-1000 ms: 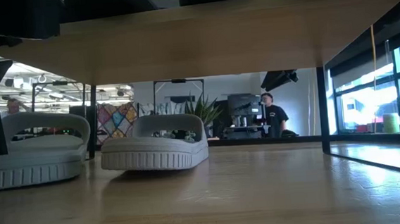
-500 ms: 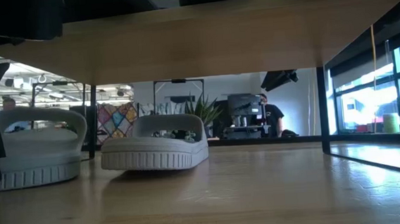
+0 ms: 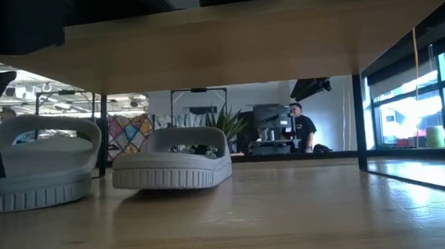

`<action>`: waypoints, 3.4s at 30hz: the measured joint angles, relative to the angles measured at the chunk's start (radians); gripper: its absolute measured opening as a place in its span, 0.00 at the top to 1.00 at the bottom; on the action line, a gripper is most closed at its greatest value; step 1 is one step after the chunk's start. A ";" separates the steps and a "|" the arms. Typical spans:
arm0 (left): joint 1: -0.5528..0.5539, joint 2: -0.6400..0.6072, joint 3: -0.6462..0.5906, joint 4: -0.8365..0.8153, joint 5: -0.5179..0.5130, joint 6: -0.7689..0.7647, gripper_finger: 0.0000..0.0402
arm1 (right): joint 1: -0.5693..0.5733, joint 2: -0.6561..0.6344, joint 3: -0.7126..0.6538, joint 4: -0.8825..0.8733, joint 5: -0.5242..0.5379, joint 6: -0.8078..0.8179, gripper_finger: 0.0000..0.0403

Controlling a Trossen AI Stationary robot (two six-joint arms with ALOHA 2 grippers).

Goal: Pick and place slides into the shelf
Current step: Adjust the white slide under the shelf

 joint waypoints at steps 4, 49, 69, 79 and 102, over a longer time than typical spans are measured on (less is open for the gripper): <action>-0.004 0.000 0.000 0.000 0.002 0.072 0.99 | 0.000 0.000 0.000 0.000 0.000 0.000 0.59; -0.025 0.001 0.048 -0.139 -0.067 0.442 1.00 | 0.000 0.000 0.000 0.003 0.000 0.007 0.59; 0.006 -0.001 0.048 -0.086 -0.082 0.429 0.88 | 0.000 0.000 0.000 0.003 0.000 0.005 0.59; 0.005 -0.002 0.048 -0.083 -0.073 0.430 0.76 | 0.000 0.000 0.000 0.003 0.000 0.004 0.59; -0.077 -0.002 0.248 -0.036 0.019 -0.157 0.63 | 0.000 0.000 0.000 0.003 0.000 0.004 0.59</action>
